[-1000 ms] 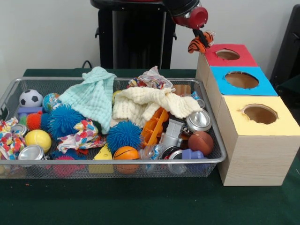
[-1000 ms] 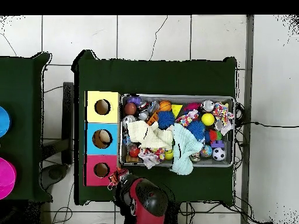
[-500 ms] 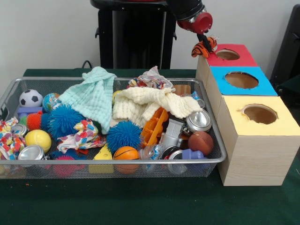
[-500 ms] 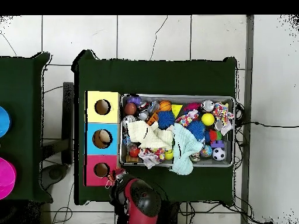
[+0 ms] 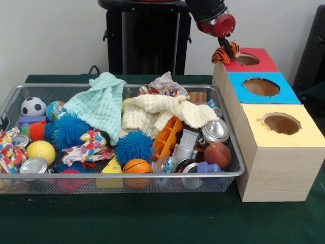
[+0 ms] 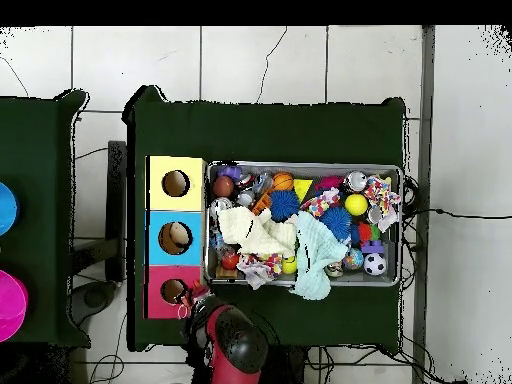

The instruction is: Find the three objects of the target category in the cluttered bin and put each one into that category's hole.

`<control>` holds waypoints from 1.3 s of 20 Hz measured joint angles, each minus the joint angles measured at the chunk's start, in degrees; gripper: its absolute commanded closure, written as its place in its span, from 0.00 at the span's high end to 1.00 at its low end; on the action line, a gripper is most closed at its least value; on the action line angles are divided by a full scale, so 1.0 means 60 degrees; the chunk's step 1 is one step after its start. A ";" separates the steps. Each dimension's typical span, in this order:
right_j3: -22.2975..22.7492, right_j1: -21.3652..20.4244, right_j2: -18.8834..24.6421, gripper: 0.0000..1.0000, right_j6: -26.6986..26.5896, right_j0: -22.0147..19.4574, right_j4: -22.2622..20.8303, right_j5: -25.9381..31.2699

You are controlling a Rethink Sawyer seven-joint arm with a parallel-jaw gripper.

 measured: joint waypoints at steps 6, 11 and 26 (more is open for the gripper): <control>-0.0215 0.0009 0.0006 0.00 0.0000 -0.0002 -0.0002 -0.0010; -0.0292 0.0006 0.0000 0.00 0.0000 -0.0071 -0.0082 -0.0009; -0.0287 -0.0039 -0.0349 0.00 0.0000 0.0191 -0.0127 -0.0012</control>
